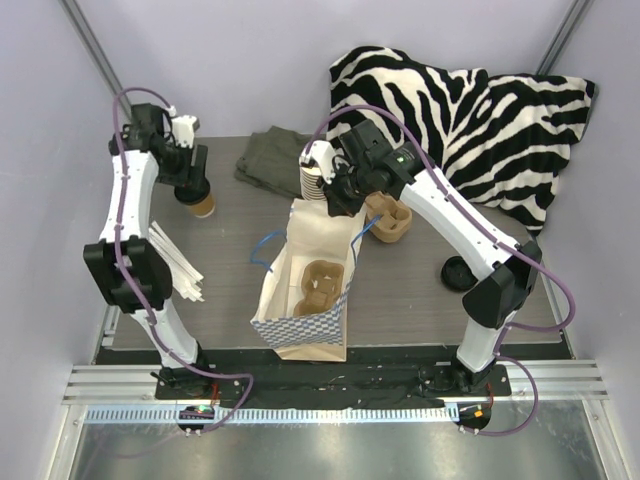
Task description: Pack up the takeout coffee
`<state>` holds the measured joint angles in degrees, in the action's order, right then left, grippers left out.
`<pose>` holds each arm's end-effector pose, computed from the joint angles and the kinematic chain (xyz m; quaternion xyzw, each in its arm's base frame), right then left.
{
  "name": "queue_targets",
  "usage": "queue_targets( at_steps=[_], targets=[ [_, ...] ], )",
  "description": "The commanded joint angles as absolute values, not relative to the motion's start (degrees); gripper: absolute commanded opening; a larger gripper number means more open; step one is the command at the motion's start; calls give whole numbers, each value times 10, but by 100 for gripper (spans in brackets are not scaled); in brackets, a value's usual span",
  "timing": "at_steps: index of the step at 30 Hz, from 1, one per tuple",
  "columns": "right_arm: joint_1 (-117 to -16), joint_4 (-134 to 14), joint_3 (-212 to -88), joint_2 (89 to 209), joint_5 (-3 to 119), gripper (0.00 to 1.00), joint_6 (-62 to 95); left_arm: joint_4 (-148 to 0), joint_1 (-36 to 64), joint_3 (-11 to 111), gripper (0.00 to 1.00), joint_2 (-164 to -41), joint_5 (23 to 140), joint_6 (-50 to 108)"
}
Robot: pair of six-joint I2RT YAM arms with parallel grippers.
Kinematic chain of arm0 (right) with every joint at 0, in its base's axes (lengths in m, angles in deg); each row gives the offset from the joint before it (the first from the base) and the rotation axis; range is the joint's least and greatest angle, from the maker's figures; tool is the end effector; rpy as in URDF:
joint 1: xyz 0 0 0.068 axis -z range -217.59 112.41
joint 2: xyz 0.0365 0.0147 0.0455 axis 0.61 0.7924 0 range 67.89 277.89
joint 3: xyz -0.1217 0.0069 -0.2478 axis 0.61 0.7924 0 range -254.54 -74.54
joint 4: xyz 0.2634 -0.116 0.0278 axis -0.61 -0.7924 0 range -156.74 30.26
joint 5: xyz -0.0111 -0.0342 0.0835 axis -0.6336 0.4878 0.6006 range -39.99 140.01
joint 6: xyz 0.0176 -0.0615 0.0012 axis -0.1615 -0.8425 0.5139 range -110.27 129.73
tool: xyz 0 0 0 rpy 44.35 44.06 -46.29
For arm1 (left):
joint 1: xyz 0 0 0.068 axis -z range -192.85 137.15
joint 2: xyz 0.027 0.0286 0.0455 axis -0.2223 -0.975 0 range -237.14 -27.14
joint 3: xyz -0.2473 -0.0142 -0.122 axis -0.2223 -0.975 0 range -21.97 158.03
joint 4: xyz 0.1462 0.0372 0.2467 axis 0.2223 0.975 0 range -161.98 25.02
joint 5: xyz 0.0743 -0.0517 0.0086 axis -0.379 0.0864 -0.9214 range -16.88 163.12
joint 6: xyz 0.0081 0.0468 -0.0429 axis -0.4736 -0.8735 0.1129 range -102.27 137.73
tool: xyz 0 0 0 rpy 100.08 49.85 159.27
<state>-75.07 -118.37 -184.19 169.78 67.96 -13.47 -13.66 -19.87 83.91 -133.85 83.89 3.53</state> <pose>0.3203 0.2649 0.3777 -0.5152 0.7769 0.1869 0.3100 0.4329 0.0440 0.3203 0.0849 0.9563 -0.0402 0.2769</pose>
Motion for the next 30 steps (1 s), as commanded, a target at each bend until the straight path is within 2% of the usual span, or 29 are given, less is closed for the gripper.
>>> queue_targets(
  at_steps=[1,9,19,22,30],
  targets=[
    [-753,-1192,-1825,1671,675,1,-146,-63,-200,933,35,-1262,892,13],
    [-754,-1172,-1806,1645,691,1,-140,-7,-182,1028,33,-1176,988,5],
    [-753,-1159,-1810,1633,692,1,-110,-44,-31,1052,35,-1055,1032,-17],
    [-753,-1141,-1790,1621,686,1,-105,-36,6,1070,35,-1052,1068,-13],
    [-760,-1128,-1795,1609,666,1,-81,41,146,1130,36,-1085,1042,-94]
  ],
)
